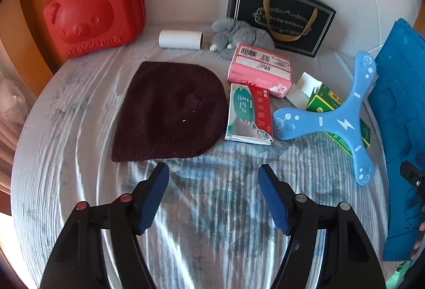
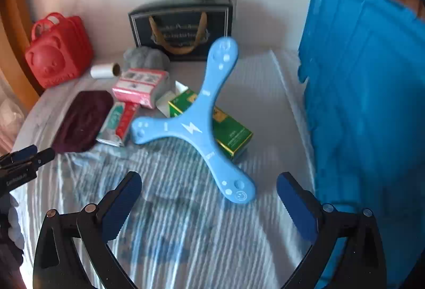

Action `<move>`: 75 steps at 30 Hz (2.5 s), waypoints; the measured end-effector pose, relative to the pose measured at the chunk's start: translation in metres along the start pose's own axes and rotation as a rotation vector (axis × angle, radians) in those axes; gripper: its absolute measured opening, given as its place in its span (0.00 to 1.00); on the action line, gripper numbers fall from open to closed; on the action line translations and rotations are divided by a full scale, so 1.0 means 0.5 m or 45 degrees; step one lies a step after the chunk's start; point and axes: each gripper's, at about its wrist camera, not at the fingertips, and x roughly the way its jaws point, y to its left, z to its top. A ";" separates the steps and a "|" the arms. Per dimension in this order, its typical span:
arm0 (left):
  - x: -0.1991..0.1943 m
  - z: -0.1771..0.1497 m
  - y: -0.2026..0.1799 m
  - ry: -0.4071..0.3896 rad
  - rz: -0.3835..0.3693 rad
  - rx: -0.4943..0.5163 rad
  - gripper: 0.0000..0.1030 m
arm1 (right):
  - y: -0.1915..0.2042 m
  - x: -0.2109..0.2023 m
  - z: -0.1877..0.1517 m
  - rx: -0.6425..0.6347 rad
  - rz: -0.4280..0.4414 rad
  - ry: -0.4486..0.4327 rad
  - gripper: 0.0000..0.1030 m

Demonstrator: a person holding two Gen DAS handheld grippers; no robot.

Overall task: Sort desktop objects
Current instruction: 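Return both grippers to the bed toward the medicine box and blue boomerang, then grasp the medicine box with the left gripper while the right grasps the blue boomerang, then lift the medicine box and boomerang and carry both over the blue crate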

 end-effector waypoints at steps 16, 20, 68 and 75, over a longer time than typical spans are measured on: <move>0.277 0.138 -0.146 0.133 -0.018 0.266 0.72 | -0.047 0.201 0.015 -0.003 -0.024 0.097 1.00; 0.301 0.144 -0.131 0.123 -0.061 0.211 0.72 | -0.042 0.228 0.011 -0.027 -0.053 0.112 1.00; 0.051 -0.081 -0.017 -0.041 0.042 0.143 0.70 | 0.031 0.178 -0.041 -0.096 0.033 0.073 0.31; -0.083 -0.099 0.009 -0.187 0.051 0.120 0.70 | 0.066 0.050 -0.038 -0.142 0.065 -0.053 0.31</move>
